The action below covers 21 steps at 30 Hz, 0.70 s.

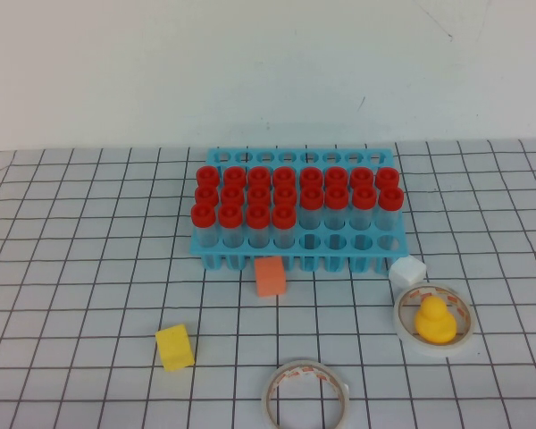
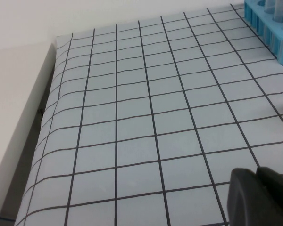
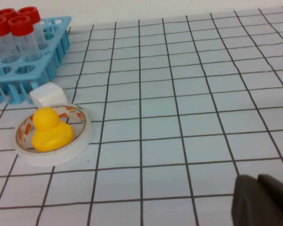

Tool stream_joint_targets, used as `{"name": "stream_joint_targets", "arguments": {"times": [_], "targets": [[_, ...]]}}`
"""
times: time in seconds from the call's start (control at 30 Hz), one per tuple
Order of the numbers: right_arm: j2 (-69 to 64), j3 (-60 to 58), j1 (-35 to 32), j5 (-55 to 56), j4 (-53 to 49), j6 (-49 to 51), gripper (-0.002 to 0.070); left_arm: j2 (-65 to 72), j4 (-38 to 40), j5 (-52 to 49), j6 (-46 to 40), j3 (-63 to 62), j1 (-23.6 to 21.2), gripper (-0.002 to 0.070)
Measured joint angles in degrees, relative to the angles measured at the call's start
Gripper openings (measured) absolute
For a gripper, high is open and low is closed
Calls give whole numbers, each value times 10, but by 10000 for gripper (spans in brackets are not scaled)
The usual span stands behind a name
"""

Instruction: Place the test tubes

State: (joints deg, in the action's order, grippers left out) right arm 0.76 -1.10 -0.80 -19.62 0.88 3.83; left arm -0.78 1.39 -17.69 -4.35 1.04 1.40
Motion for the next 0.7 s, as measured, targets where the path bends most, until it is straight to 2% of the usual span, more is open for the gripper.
{"name": "stream_joint_targets", "arguments": {"times": [0.7], "targets": [[0, 0, 0, 0, 0, 0, -1, 0, 5, 0, 0, 0, 0, -1]]}}
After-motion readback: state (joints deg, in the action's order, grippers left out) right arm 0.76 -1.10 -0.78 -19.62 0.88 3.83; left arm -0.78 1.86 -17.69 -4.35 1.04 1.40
